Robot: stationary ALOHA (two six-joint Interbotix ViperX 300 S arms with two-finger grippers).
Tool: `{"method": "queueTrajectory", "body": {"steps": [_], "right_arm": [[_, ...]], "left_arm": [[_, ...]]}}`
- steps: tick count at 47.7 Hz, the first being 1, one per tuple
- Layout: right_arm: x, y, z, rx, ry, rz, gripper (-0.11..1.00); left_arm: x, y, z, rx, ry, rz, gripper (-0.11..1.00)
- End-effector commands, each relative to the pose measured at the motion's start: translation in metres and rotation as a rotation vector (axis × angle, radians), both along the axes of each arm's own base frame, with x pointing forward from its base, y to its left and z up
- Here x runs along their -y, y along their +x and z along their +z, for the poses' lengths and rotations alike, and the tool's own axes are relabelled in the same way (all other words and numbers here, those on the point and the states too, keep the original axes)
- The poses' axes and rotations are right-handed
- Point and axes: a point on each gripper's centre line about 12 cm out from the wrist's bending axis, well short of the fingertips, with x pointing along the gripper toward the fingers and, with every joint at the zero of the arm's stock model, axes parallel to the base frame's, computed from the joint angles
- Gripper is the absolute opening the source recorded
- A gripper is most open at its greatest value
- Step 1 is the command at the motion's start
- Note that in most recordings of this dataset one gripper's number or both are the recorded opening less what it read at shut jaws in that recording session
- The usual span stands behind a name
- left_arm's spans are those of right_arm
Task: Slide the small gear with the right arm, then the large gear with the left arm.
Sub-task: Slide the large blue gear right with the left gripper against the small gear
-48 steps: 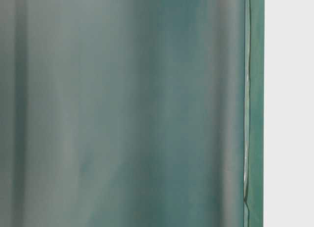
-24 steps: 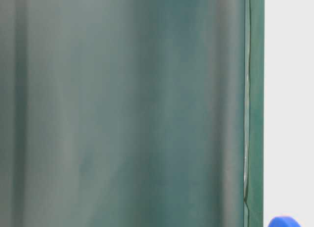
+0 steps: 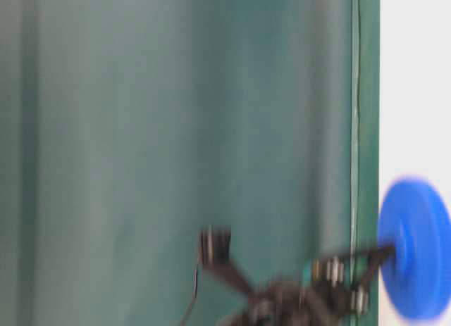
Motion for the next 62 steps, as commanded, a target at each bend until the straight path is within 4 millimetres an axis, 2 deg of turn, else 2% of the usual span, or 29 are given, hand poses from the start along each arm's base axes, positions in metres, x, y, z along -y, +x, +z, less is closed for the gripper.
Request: {"method": "queueTrajectory", "body": {"steps": [1, 9, 15, 24, 40, 48, 62], "right_arm": [[-0.001, 0.004, 0.006, 0.016, -0.005, 0.014, 0.50], [-0.005, 0.005, 0.006, 0.016, -0.005, 0.037, 0.50], [-0.007, 0.004, 0.003, 0.011, -0.003, 0.043, 0.50], [-0.008, 0.004, 0.003, 0.011, -0.003, 0.047, 0.50], [-0.008, 0.004, 0.003, 0.011, -0.004, 0.048, 0.50], [-0.008, 0.004, 0.002, 0.011, -0.003, 0.049, 0.50], [-0.008, 0.003, 0.002, 0.011, -0.003, 0.049, 0.50]], "left_arm": [[0.001, 0.026, -0.017, -0.038, 0.002, -0.042, 0.00], [-0.008, 0.074, -0.016, -0.026, 0.017, -0.069, 0.00], [-0.012, 0.101, -0.008, -0.004, 0.026, -0.078, 0.00], [-0.013, 0.134, -0.007, -0.003, 0.029, -0.099, 0.00], [-0.001, 0.183, -0.010, 0.003, 0.031, -0.143, 0.00], [0.002, 0.195, -0.007, -0.010, 0.056, -0.191, 0.00], [0.003, 0.193, -0.007, -0.022, 0.067, -0.210, 0.00]]}}
